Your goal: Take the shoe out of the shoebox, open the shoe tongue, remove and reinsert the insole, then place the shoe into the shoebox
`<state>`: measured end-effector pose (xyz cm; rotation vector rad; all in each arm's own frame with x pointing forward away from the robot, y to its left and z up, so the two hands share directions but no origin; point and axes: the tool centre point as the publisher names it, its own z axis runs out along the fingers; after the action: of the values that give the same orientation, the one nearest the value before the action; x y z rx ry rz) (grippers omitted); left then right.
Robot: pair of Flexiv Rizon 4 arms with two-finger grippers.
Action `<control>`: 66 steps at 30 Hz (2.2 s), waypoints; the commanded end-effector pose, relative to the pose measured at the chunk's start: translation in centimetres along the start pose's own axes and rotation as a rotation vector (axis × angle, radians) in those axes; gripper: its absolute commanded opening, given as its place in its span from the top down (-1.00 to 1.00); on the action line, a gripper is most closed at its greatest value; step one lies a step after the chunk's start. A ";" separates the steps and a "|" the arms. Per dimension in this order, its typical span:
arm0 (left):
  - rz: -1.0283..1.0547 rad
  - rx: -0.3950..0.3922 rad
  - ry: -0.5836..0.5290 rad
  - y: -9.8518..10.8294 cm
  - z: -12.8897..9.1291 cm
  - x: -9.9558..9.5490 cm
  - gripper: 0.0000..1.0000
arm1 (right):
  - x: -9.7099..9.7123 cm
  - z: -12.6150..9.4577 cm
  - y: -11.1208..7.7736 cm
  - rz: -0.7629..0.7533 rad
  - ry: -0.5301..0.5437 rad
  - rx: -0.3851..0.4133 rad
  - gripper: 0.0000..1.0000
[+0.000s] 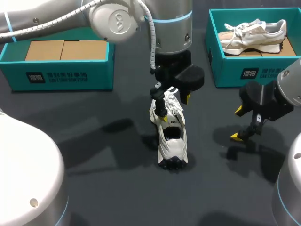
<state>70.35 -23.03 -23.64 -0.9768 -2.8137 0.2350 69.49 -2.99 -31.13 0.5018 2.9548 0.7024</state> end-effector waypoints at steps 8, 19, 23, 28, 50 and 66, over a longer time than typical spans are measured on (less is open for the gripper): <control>-0.780 -0.070 -0.132 -3.5 3.4 2.6 -1.00 | 0.1 0.0 0.0 0.000 -0.001 0.000 -1.00; -0.828 -0.074 -0.146 -3.5 4.0 2.6 -1.00 | 0.1 0.0 0.0 0.000 -0.001 0.000 -1.00; -0.872 -0.059 -0.133 -3.6 6.1 2.5 -1.00 | 0.1 0.0 0.0 0.000 -0.001 0.000 -1.00; -0.845 0.013 -0.127 -3.2 7.8 2.8 -1.00 | 0.1 0.0 0.0 0.000 -0.001 0.000 -1.00; -0.821 -0.025 -0.078 -3.5 11.7 2.5 -1.00 | 0.1 0.0 0.0 0.000 -0.001 0.000 -1.00; -0.751 -0.076 -0.093 -3.2 13.6 3.9 -0.83 | 0.1 0.0 0.0 0.000 -0.001 0.000 -1.00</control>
<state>63.02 -24.76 -35.81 0.1276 -3.0405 0.0640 69.49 -3.00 -31.13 0.5019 2.9548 0.7024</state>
